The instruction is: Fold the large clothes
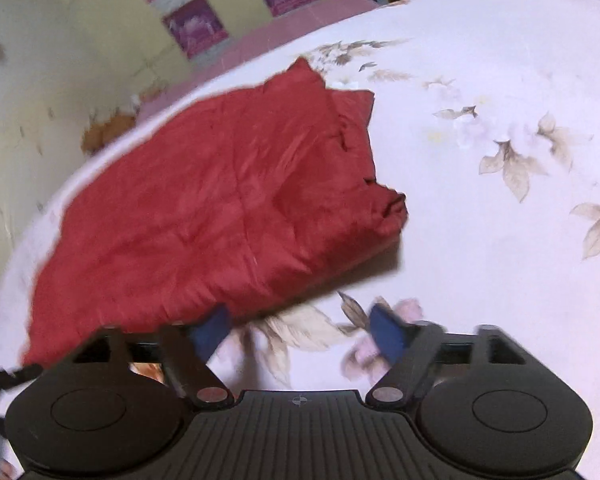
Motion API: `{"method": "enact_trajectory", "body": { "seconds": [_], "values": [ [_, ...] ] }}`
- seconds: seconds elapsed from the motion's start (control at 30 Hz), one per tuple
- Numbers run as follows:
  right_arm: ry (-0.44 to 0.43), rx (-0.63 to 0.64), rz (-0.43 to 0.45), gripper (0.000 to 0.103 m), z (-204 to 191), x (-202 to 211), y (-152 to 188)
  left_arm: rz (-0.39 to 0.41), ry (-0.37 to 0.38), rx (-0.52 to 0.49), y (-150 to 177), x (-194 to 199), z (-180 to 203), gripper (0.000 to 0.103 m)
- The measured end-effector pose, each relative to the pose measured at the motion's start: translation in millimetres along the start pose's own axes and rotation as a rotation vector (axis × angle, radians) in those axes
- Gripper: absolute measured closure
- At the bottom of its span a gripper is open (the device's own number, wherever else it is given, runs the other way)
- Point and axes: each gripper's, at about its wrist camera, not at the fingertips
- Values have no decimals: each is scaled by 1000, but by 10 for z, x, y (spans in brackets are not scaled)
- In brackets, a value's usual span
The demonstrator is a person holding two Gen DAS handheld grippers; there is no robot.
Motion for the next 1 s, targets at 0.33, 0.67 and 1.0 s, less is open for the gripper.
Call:
{"method": "enact_trajectory", "body": {
  "seconds": [0.33,0.67,1.0],
  "values": [
    [-74,-56,37,67,-30,-388,-244,124,36,117,-173,-226,-20,38],
    [-123,16,46,86,-176,-105,-258,107,-18,54,-169,110,114,77],
    [-109,29,-10,86,-93,652,517,36,4,5,482,846,-242,78]
  ]
}}
Point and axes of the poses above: each gripper's, at about its wrist camera, not at the fingertips, and x roughly against the way its jaws point, z to its right, y to its underside, and after that the axes turned 2 degrees about -y, right-handed
